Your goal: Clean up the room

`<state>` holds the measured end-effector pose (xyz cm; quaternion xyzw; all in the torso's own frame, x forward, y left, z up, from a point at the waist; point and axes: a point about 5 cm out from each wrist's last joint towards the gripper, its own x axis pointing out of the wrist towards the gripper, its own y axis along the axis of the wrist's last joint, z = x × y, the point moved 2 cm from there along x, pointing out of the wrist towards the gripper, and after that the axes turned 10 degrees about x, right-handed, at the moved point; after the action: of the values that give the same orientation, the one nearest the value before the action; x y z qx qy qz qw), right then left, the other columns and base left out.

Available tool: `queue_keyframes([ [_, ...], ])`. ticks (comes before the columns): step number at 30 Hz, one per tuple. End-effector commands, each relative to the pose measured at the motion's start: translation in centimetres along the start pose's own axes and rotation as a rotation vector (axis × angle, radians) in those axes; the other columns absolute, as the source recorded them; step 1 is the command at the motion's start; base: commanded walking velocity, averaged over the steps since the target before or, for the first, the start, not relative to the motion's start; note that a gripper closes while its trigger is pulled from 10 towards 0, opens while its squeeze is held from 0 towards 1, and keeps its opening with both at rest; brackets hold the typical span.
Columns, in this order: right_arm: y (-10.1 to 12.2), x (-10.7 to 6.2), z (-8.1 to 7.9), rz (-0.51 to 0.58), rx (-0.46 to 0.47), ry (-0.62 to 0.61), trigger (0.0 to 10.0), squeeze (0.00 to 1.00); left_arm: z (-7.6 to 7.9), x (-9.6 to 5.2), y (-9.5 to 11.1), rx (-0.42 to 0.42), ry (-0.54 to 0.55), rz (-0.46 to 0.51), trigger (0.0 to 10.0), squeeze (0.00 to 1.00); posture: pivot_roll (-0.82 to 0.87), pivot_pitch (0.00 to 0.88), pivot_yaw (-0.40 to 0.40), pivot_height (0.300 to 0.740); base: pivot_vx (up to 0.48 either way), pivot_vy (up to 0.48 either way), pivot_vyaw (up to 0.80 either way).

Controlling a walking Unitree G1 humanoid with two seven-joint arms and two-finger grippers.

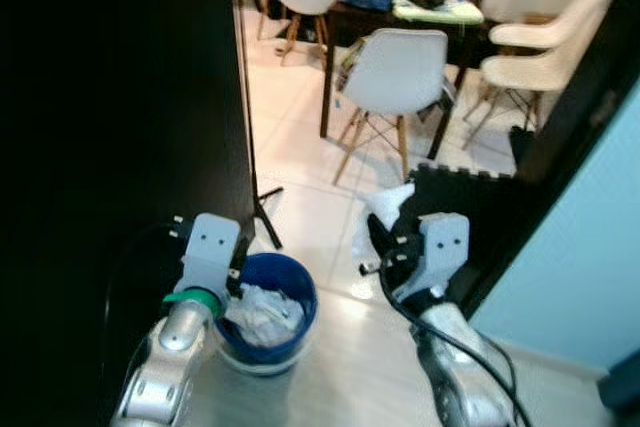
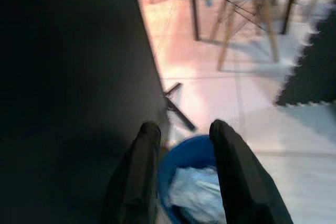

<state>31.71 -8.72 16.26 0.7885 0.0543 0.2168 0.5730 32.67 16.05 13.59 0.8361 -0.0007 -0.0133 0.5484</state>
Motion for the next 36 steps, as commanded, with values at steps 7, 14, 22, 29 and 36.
queue_keyframes([
  [7,-0.3,-0.4,1.2,-0.019,-0.016,-0.054,10.0,0.00,0.6,0.0,-0.2,0.008,-0.025,-0.006,10.0,0.00,-0.08,0.038,0.055,0.733,0.454,0.000,0.00],
  [14,-0.5,-0.4,1.6,-0.030,-0.025,-0.073,10.0,0.00,0.6,0.1,-0.2,0.009,-0.029,-0.003,10.0,0.00,-0.08,0.037,0.056,0.733,0.454,0.000,0.00],
  [22,-0.7,-0.5,1.6,-0.035,-0.039,-0.079,10.0,0.00,0.8,0.0,-0.4,0.014,-0.053,-0.010,10.0,0.00,-0.09,0.042,0.058,0.733,0.455,0.000,-0.23],
  [29,-1.9,-0.5,1.4,-0.104,-0.101,-0.046,10.0,0.00,2.5,-0.9,-1.7,0.079,-0.252,-0.048,10.0,0.00,-0.08,0.058,0.060,0.733,0.119,0.000,0.00],
  [36,-4.1,-0.6,0.9,-0.219,-0.124,0.042,10.0,0.00,2.9,-2.6,-3.6,0.158,-0.401,-0.100,10.0,0.00,-0.06,0.090,0.058,0.733,0.000,0.000,0.00],
])
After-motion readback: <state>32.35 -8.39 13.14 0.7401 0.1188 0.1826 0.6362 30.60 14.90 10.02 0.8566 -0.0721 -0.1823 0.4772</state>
